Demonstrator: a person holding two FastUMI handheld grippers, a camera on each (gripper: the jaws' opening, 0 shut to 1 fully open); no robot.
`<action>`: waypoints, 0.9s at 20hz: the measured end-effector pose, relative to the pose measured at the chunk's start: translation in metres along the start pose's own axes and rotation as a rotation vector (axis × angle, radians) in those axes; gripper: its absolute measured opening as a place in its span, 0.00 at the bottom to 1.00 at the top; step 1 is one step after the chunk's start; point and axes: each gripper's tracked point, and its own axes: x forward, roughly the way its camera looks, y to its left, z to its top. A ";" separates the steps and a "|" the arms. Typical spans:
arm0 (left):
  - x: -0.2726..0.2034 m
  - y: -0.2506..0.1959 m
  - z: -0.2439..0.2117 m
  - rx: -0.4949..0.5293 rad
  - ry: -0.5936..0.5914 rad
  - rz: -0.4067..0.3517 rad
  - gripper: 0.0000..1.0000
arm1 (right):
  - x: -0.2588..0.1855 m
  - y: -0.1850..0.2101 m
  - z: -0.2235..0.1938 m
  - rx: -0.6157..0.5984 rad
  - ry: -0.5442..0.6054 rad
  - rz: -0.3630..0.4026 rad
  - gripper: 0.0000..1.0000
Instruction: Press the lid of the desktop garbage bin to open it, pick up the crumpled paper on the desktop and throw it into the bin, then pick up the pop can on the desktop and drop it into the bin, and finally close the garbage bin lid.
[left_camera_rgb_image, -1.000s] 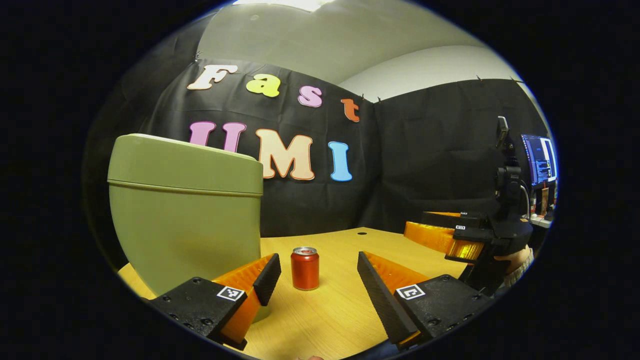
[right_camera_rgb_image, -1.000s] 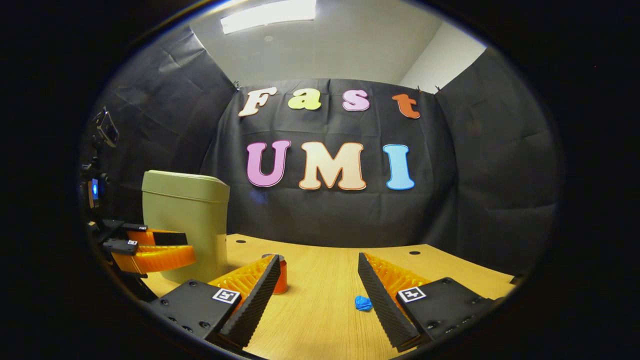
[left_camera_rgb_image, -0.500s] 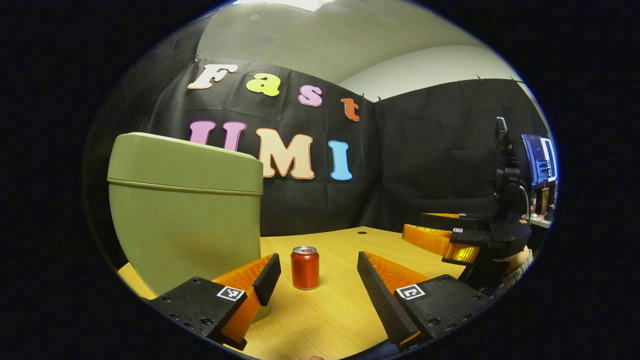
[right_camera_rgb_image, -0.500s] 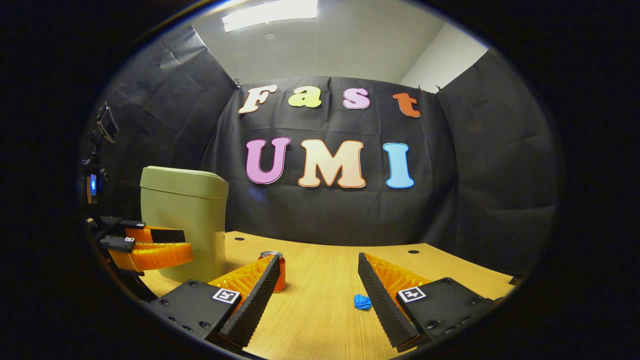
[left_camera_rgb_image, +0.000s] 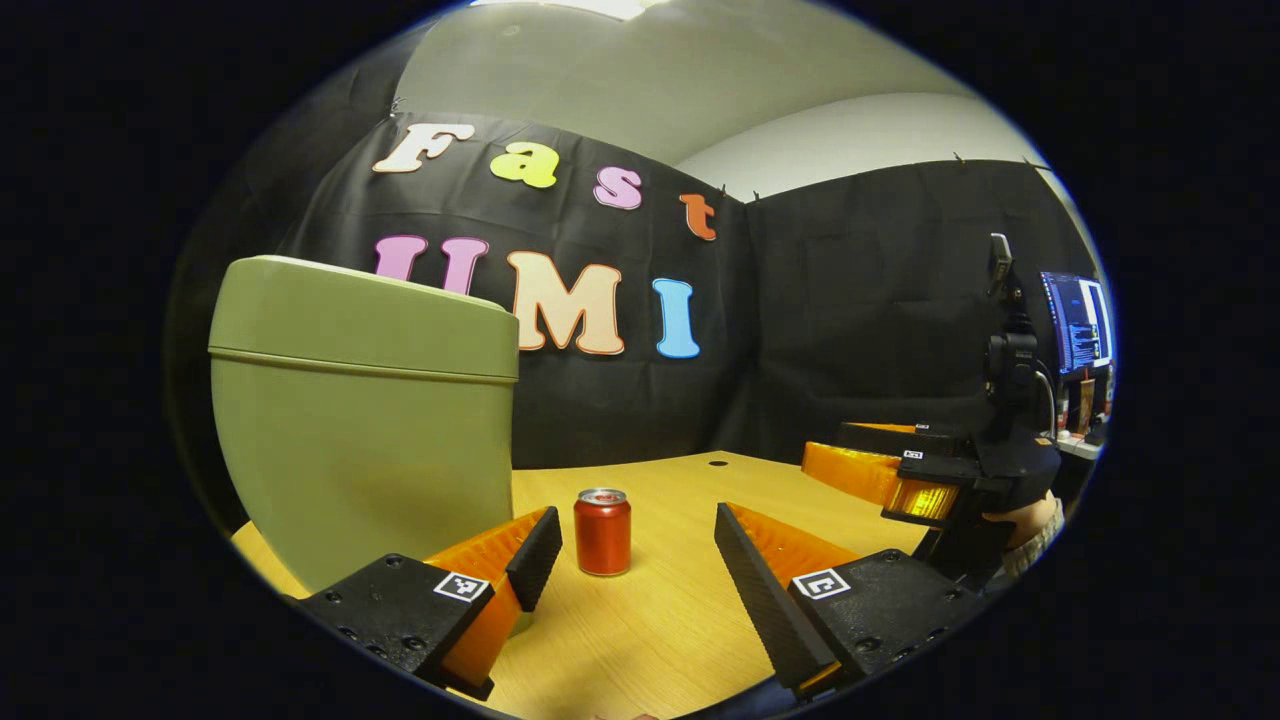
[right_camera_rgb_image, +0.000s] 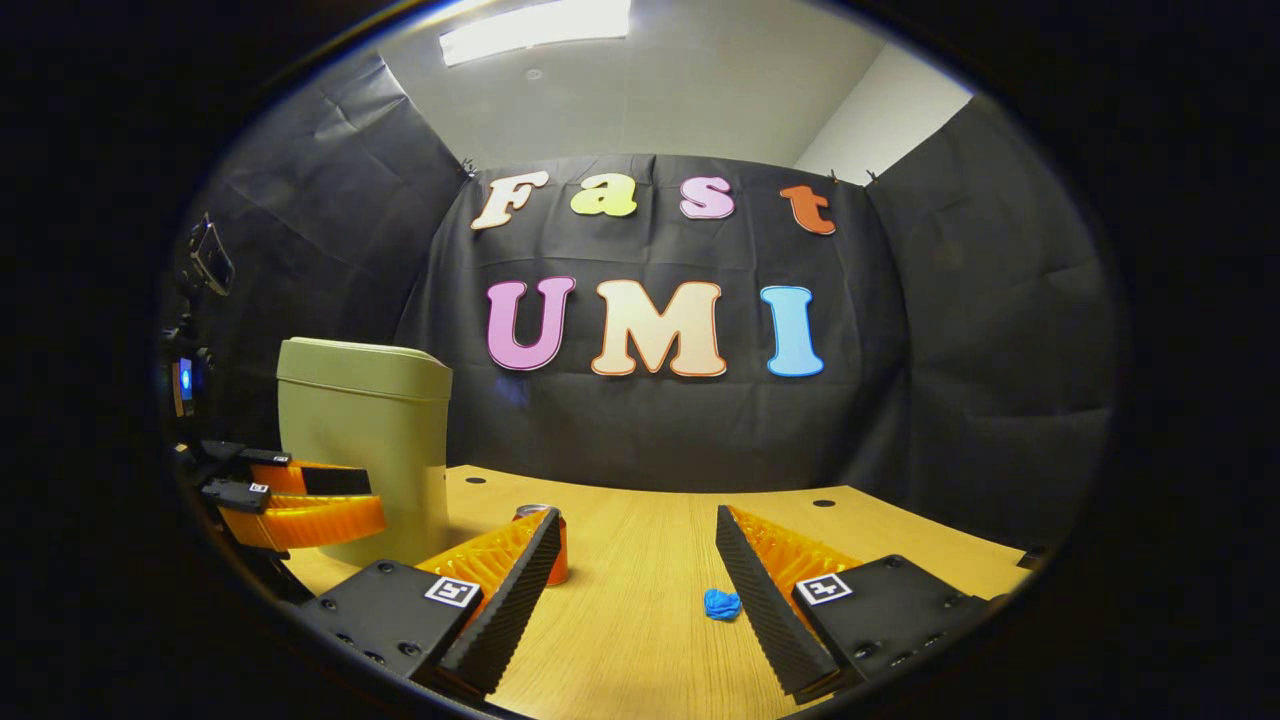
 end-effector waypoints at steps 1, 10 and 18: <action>0.001 0.000 0.000 0.000 -0.001 -0.003 0.94 | 0.000 0.000 0.000 0.001 -0.001 0.001 0.98; 0.000 -0.001 0.001 0.013 0.012 -0.018 0.59 | 0.003 -0.001 -0.005 0.001 0.007 -0.003 0.98; -0.004 0.009 0.016 -0.018 0.022 -0.015 0.00 | 0.006 0.000 -0.010 -0.022 0.015 -0.001 0.98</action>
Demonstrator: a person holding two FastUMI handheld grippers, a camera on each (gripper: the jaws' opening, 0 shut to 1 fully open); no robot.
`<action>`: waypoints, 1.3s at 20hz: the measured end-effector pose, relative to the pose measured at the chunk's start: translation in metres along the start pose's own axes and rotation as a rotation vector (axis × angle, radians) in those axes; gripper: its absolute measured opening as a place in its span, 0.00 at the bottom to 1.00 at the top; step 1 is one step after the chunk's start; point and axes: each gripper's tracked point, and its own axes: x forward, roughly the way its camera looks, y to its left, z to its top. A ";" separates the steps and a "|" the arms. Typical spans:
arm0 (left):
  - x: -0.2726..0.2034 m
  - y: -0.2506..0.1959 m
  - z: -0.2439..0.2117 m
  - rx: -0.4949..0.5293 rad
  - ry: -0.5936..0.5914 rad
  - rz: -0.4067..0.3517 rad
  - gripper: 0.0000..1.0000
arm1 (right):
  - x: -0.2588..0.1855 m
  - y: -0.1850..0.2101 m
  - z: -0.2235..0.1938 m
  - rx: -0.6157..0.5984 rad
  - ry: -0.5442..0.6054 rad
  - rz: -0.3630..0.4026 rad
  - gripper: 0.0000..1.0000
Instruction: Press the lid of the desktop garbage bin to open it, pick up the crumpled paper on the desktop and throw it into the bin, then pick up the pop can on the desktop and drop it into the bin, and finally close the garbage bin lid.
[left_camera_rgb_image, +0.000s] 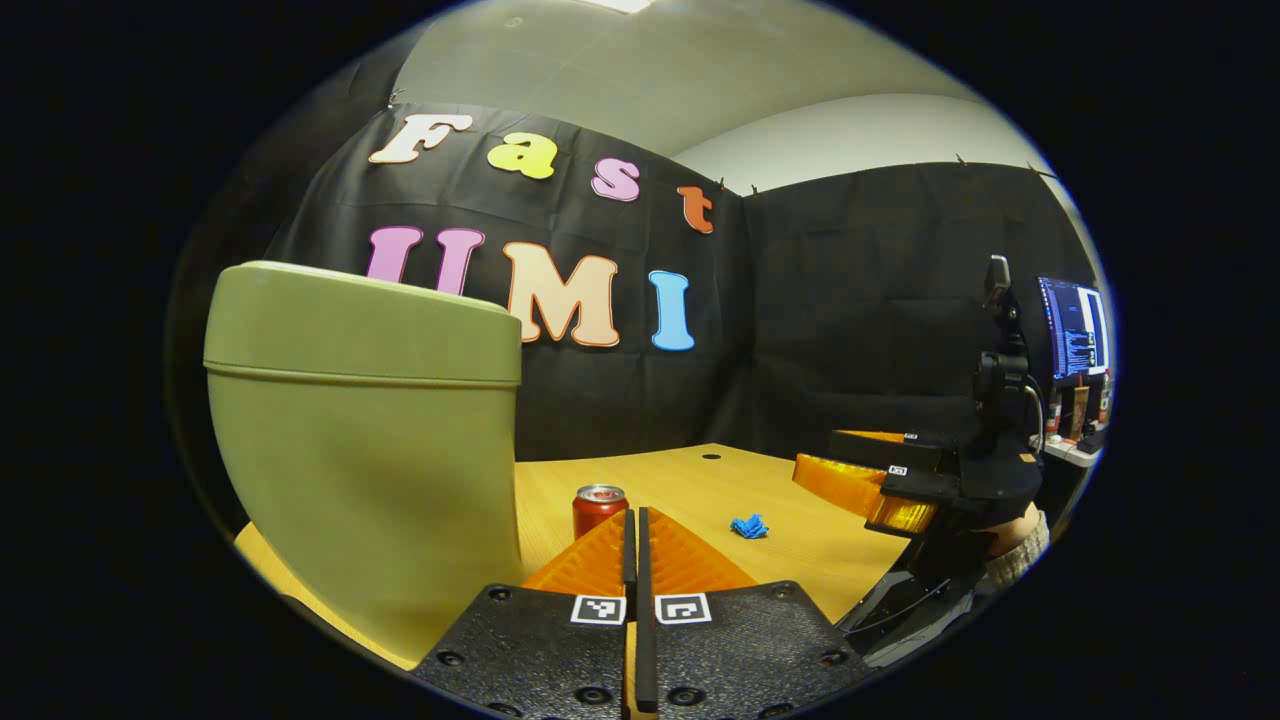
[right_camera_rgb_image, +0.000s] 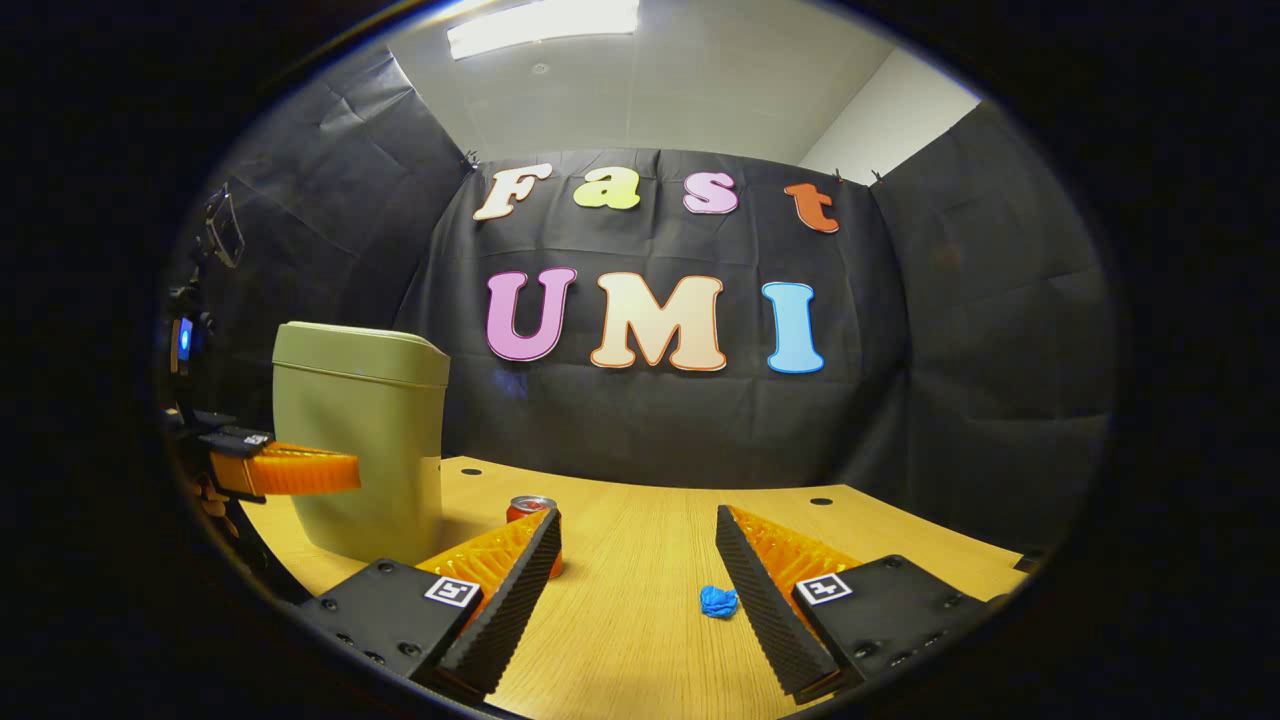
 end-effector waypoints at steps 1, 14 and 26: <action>-0.001 0.000 0.006 -0.004 -0.001 -0.010 0.00 | -0.001 0.000 -0.001 0.002 0.001 0.000 0.98; -0.009 0.067 0.136 -0.003 -0.046 0.079 0.00 | 0.005 0.011 -0.016 -0.008 0.038 0.031 0.98; -0.011 0.131 0.123 -0.007 0.056 0.226 0.00 | 0.004 0.005 -0.016 0.012 0.040 0.023 0.98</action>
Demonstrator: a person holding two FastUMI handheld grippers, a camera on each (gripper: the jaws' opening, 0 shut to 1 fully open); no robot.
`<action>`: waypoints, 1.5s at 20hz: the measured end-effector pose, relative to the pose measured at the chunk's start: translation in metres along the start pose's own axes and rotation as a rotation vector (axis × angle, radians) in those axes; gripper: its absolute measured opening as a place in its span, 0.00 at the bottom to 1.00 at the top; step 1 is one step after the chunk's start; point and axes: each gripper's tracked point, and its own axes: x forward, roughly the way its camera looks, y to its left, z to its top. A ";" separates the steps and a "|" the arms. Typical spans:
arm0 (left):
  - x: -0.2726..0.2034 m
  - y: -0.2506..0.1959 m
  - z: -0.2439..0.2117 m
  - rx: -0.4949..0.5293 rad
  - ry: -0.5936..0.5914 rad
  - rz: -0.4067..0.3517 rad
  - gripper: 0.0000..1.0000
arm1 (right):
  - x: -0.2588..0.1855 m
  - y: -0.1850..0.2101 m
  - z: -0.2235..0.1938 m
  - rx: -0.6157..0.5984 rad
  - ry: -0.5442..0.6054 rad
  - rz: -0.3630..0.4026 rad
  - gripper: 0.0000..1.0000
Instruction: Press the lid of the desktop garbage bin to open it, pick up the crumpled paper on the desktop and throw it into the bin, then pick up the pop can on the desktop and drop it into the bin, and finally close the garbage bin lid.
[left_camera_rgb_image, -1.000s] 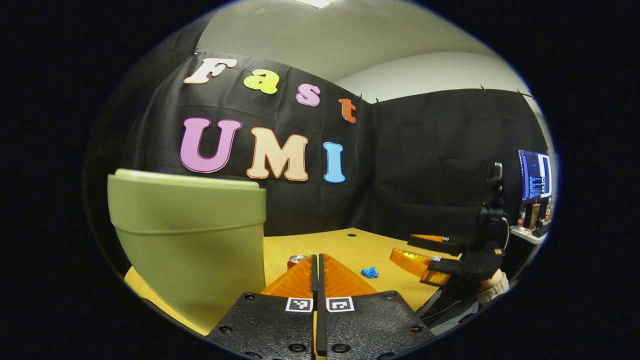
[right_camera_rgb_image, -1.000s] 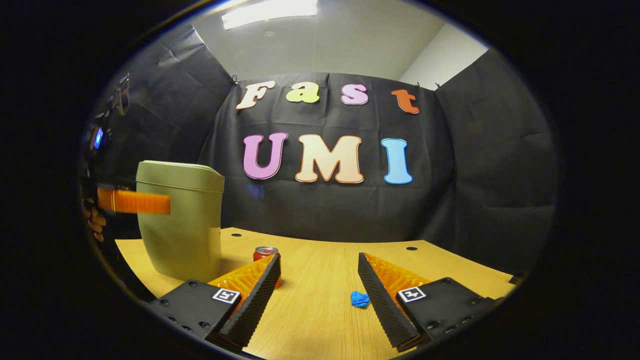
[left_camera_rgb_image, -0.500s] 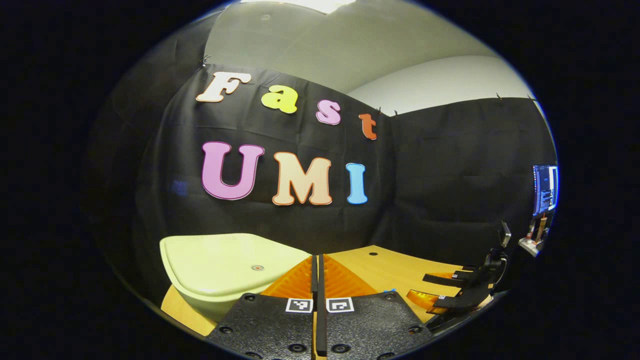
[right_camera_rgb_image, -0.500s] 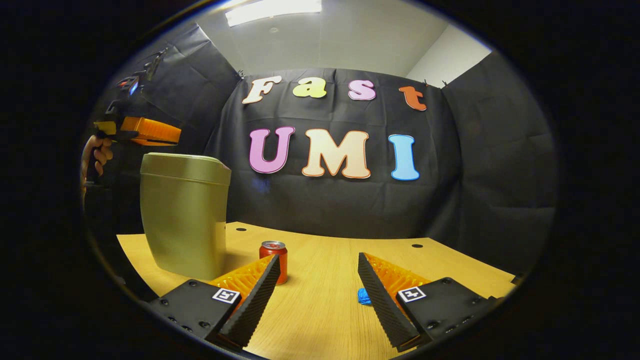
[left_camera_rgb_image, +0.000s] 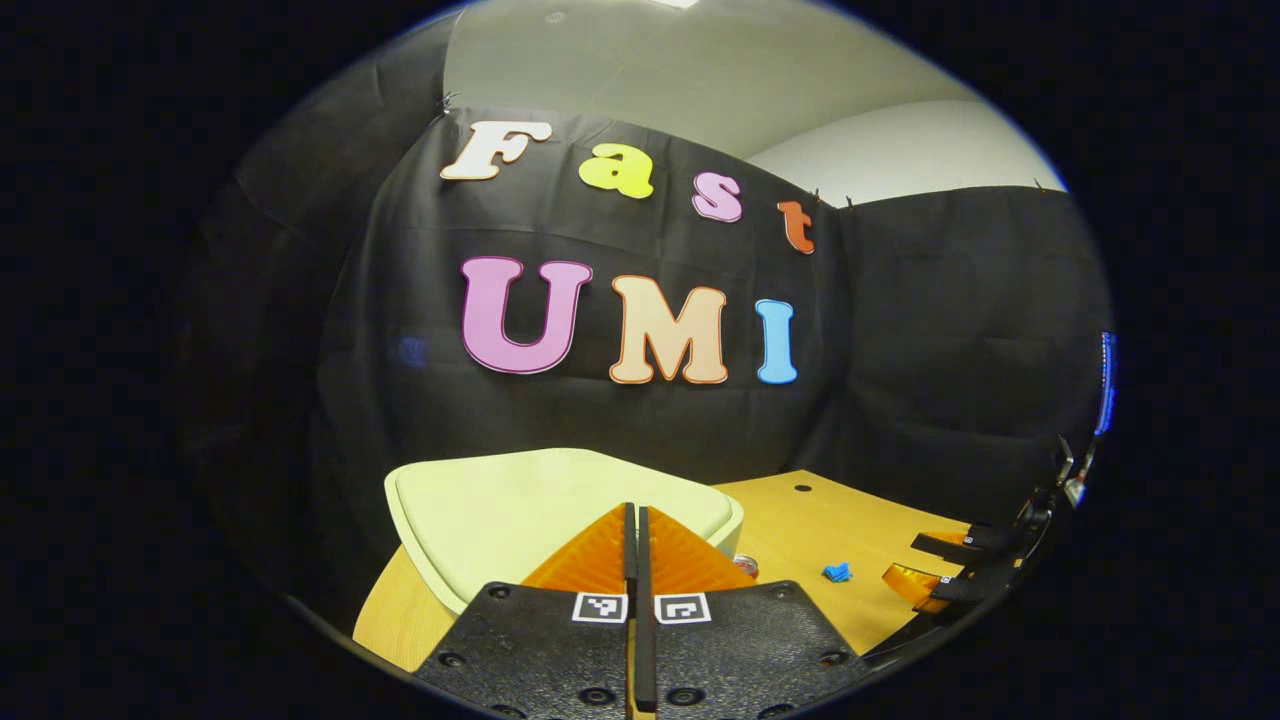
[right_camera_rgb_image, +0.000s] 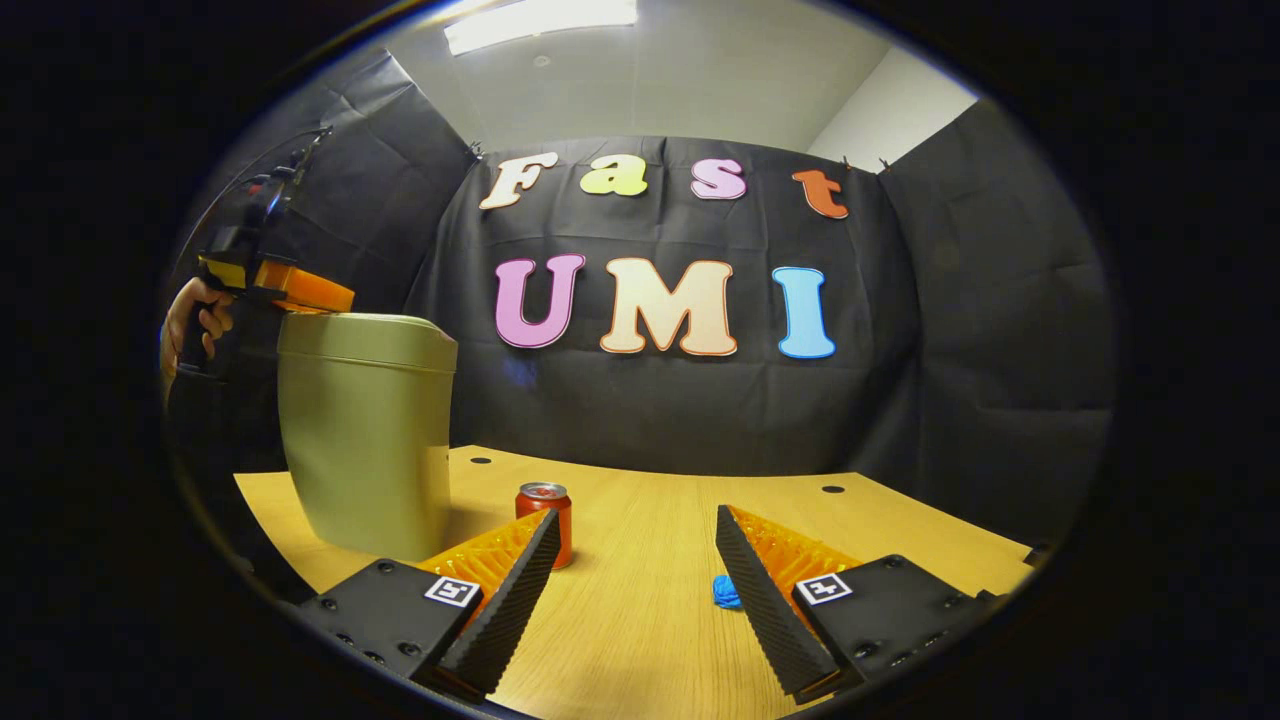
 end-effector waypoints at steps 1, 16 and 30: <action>-0.001 0.001 -0.002 -0.003 0.010 0.003 0.00 | -0.001 -0.001 0.000 0.006 0.001 -0.002 0.98; -0.004 -0.004 0.007 0.045 -0.010 -0.018 0.00 | -0.002 0.001 0.003 0.005 0.002 0.005 1.00; 0.003 -0.109 0.022 0.013 -0.078 -0.244 0.00 | 0.003 0.005 -0.007 -0.014 0.020 0.006 0.98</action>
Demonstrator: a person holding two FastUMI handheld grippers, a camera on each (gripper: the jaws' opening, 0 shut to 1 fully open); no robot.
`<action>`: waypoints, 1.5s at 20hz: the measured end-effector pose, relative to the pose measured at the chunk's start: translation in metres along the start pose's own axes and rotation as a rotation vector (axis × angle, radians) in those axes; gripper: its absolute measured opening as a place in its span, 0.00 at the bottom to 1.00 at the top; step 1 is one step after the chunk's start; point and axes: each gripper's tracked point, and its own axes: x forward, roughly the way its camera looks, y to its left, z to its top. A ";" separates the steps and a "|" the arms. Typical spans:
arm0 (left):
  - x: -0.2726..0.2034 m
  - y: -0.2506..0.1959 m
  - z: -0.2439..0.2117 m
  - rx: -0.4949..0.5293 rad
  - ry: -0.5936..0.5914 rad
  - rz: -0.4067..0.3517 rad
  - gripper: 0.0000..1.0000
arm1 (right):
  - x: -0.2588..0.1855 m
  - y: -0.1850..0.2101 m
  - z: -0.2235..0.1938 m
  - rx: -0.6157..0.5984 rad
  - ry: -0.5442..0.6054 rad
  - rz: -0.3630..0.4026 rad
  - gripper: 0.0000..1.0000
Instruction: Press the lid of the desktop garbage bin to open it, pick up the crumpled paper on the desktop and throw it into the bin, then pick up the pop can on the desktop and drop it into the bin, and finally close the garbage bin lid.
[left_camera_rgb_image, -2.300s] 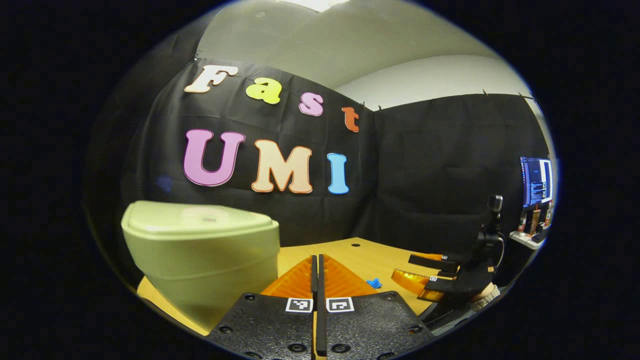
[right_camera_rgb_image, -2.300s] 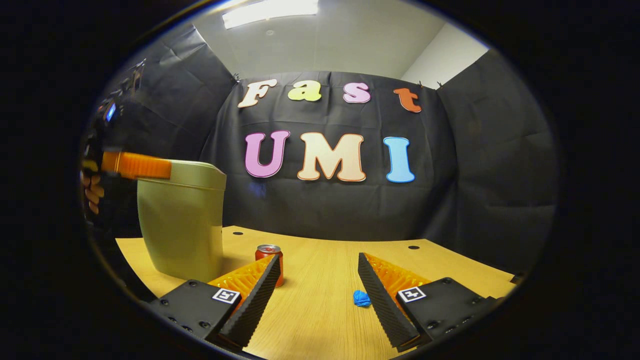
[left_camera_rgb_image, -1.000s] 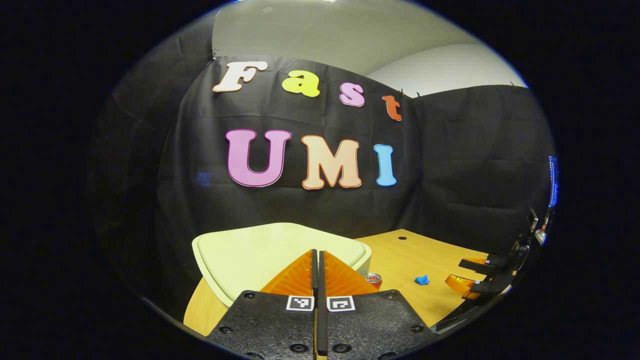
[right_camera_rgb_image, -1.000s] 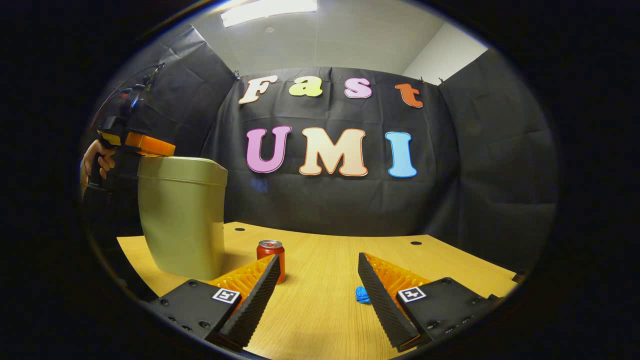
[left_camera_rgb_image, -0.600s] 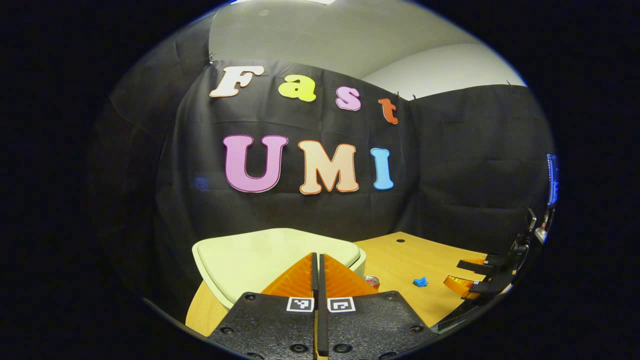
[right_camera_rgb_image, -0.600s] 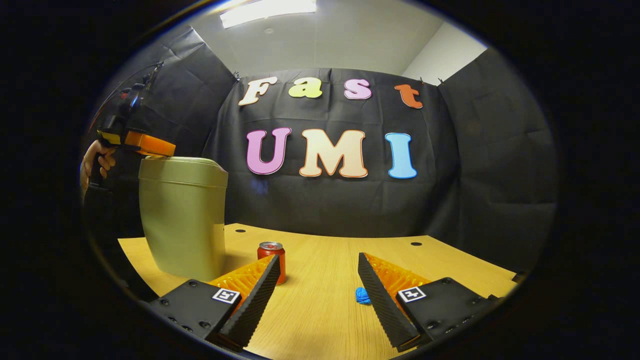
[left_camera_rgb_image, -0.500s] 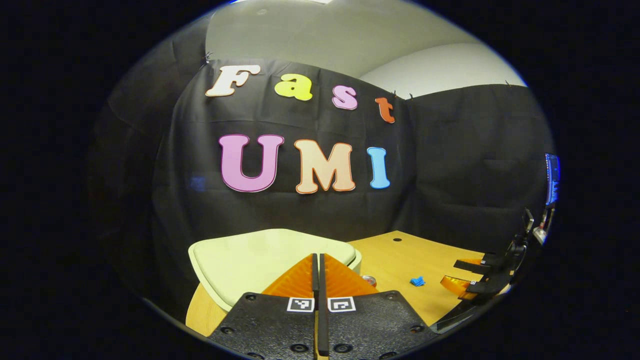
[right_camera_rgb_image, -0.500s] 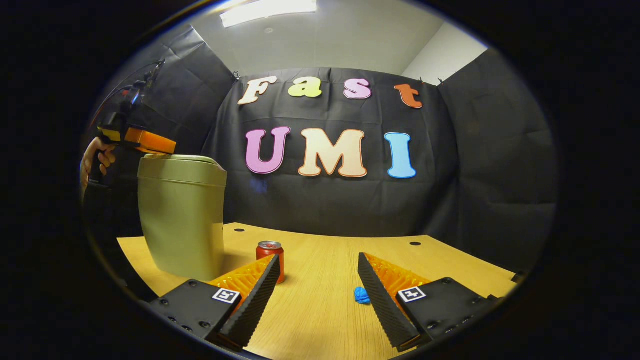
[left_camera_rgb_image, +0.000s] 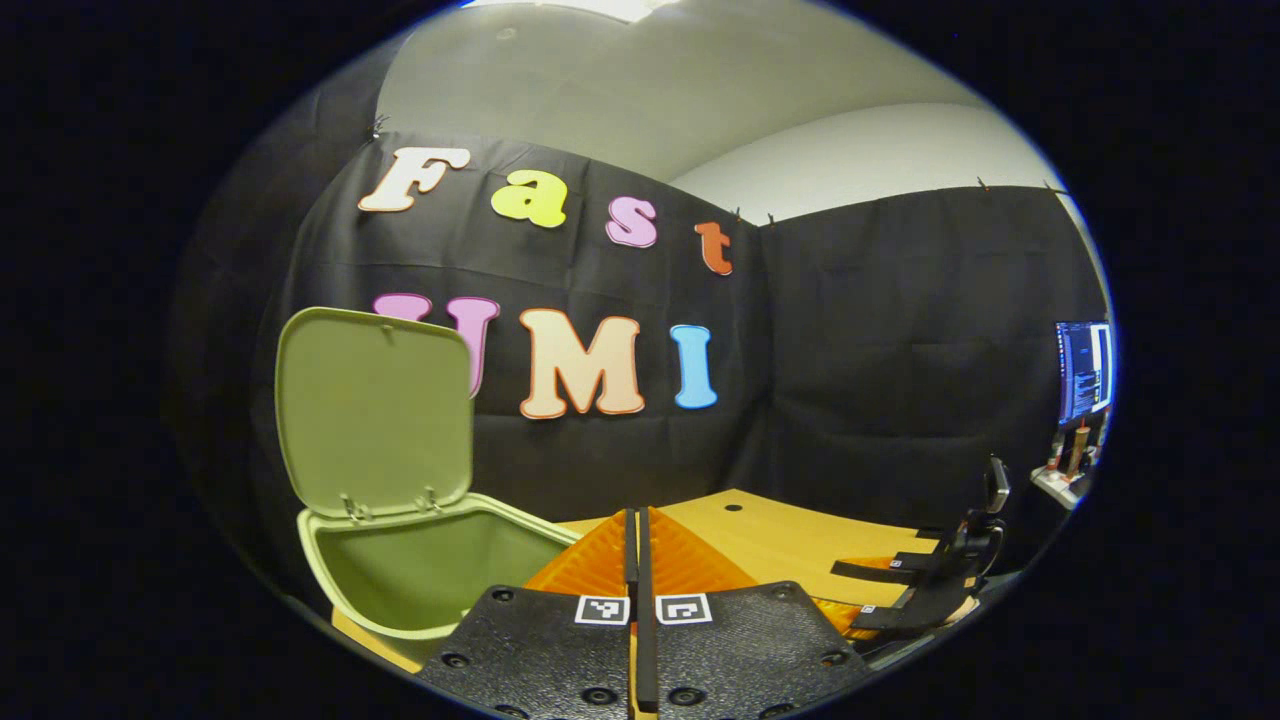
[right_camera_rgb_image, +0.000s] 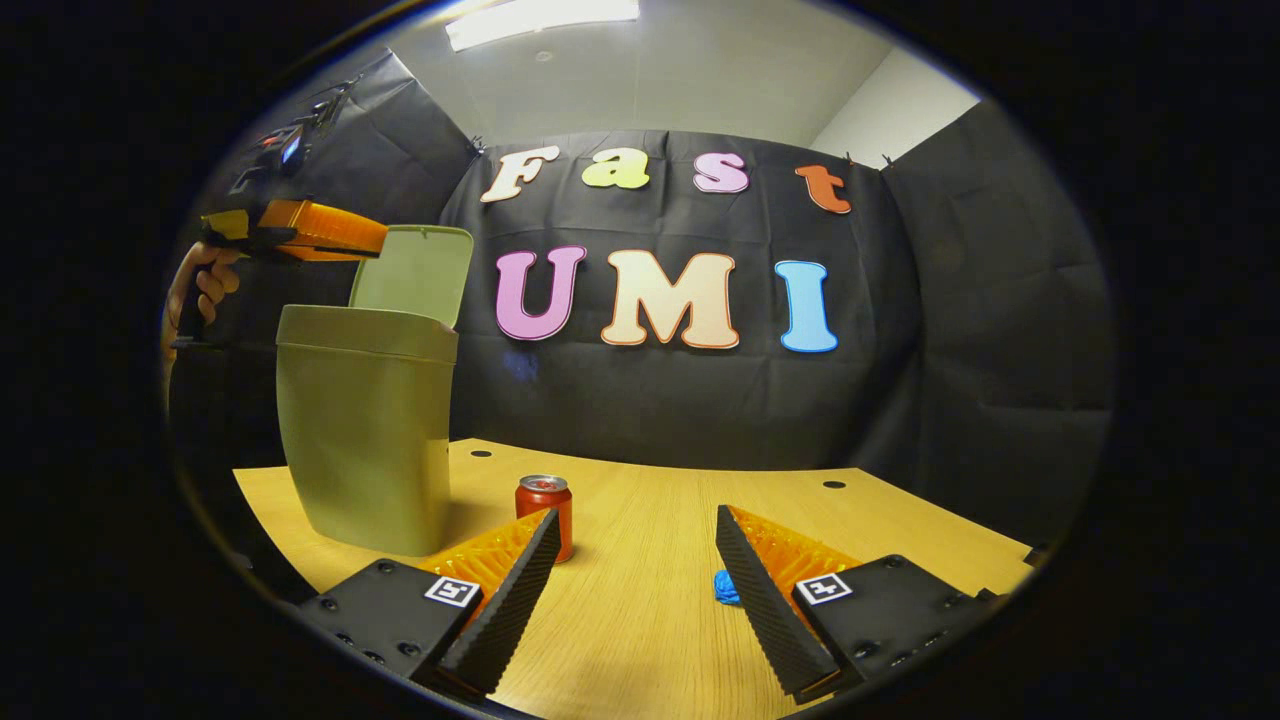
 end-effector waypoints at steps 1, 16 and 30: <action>0.002 -0.011 -0.010 -0.012 0.007 -0.029 0.00 | 0.001 -0.002 -0.001 0.000 0.001 -0.001 0.98; 0.001 -0.034 -0.150 -0.094 0.078 -0.111 0.00 | 0.007 -0.008 -0.019 -0.004 0.044 -0.022 0.98; 0.007 -0.022 -0.182 -0.009 0.124 -0.075 0.92 | 0.064 -0.042 -0.035 -0.042 0.213 0.007 0.99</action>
